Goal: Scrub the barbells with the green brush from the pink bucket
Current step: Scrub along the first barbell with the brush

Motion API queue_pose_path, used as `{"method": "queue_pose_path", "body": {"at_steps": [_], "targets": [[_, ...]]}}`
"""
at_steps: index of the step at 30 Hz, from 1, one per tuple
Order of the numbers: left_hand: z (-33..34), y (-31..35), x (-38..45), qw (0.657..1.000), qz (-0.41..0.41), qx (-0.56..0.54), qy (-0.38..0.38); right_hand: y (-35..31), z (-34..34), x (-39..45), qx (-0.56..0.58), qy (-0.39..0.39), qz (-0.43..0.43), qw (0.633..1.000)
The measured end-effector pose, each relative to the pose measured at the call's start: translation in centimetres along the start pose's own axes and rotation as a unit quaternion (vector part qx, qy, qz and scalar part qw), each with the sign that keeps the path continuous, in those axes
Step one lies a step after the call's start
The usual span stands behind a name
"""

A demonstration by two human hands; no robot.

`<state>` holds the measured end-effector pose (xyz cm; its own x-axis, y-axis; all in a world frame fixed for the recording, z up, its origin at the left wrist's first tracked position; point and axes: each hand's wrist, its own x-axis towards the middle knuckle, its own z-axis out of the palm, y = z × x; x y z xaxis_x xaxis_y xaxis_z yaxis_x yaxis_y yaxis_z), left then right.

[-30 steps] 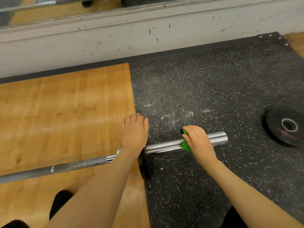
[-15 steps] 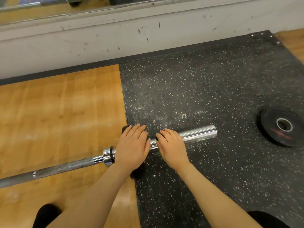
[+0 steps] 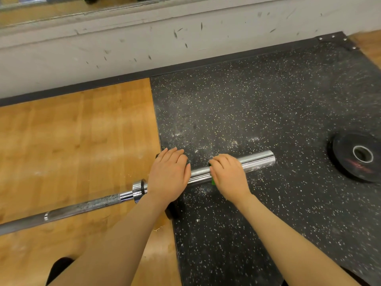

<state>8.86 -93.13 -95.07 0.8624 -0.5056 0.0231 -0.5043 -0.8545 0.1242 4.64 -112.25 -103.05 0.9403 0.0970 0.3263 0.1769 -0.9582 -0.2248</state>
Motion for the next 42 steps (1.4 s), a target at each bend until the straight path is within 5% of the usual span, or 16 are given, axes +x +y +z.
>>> {"method": "queue_pose_path", "body": {"at_steps": [6, 16, 28, 35, 42], "targets": [[-0.4, -0.3, 0.5, 1.000, -0.009, 0.002, -0.013, 1.2, -0.6, 0.2, 0.001, -0.033, -0.051, 0.998], [-1.2, -2.3, 4.0, 1.000, -0.002, 0.013, -0.022, 2.9, -1.2, 1.6, -0.047, -0.026, 0.123, 0.991], [0.4, -2.4, 2.3, 0.999, -0.049, -0.016, 0.000, 4.5, -1.2, 3.7, -0.043, -0.028, 0.033, 0.998], [0.3, -3.7, 4.6, 0.997, -0.055, -0.044, 0.004, 9.1, -2.1, 4.5, -0.054, 0.023, 0.098, 0.993], [0.1, -5.1, 6.8, 0.996, -0.067, -0.055, -0.021, 2.8, 0.6, 6.3, -0.010, 0.010, 0.052, 0.999]]}}
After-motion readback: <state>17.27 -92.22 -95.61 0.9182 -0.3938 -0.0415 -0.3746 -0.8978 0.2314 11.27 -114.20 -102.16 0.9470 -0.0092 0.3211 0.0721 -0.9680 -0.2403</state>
